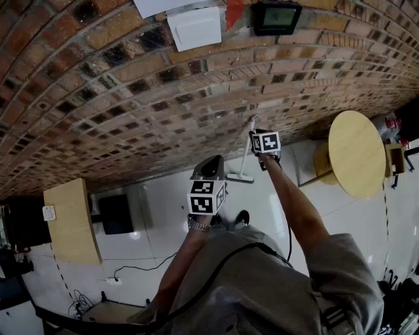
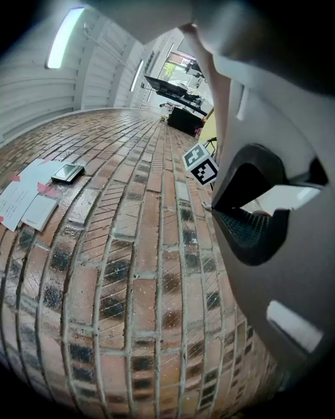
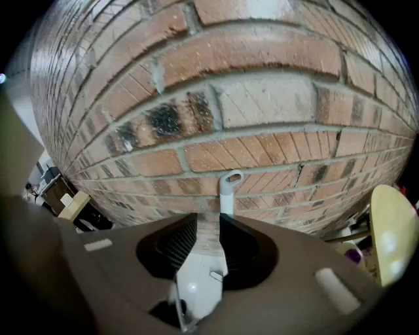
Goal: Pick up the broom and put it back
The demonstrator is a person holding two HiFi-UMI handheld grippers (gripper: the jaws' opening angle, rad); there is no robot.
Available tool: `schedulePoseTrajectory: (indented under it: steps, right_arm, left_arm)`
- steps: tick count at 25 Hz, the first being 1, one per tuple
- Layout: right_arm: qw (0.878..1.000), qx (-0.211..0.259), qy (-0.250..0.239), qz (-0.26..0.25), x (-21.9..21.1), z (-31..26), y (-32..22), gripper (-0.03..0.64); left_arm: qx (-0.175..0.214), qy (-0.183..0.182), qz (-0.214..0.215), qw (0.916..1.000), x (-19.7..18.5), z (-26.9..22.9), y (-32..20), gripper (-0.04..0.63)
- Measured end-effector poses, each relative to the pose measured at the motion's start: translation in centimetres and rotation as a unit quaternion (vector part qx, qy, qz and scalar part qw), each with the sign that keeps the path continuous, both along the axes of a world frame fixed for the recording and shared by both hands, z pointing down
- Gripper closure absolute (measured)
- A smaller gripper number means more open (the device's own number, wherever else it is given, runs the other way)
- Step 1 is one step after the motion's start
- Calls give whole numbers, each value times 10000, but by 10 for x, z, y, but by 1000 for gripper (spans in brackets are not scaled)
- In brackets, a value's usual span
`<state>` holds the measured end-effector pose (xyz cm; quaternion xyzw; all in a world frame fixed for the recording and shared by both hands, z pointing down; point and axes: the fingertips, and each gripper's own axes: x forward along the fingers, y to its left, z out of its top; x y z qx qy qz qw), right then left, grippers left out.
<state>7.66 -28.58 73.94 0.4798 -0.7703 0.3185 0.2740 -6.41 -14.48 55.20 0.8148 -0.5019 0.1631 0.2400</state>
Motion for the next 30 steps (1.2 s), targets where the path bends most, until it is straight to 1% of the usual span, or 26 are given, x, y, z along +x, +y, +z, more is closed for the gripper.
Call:
schedulePoseTrajectory:
  steps: [4,7,11,13,16,19,22,24,26,30]
  right_arm:
    - [9989,-359,279,103,14,33,-19,527]
    - [9978,-443,492,18,18,50,-35,512]
    - [9974,-498,499,-176,15,66,-50,485]
    - [9970,-536,529,-194,12,71,-56,485]
    - [9951,-671,718,-127,10,77,-60,535]
    - [9953,-665,700,-39,6,76,-65,522]
    - [9966,-581,550,-209,-2,73,-59,523]
    - [9968,-492,558,-285,-2,70,-47,523]
    - [9971,-420,558,-317,-1,68,-29,523]
    - [9972,-199,473,-536,-2,59,12,523]
  left_arm:
    - [-118,5,-32,9999,-1,5,3,595]
    - [-198,-21,-154,9997,-8,10,6,595]
    - [-327,-85,-306,9990,-17,19,12,595]
    - [-368,-99,-362,9986,-20,22,14,595]
    - [-407,-150,-418,9982,-26,24,16,595]
    - [-384,-165,-471,9980,-31,23,15,595]
    - [-365,-157,-482,9980,-32,22,16,595]
    - [-358,-132,-452,9983,-30,23,16,595]
    - [-338,-114,-385,9986,-25,22,17,595]
    - [-263,-73,-178,9995,-8,18,17,595]
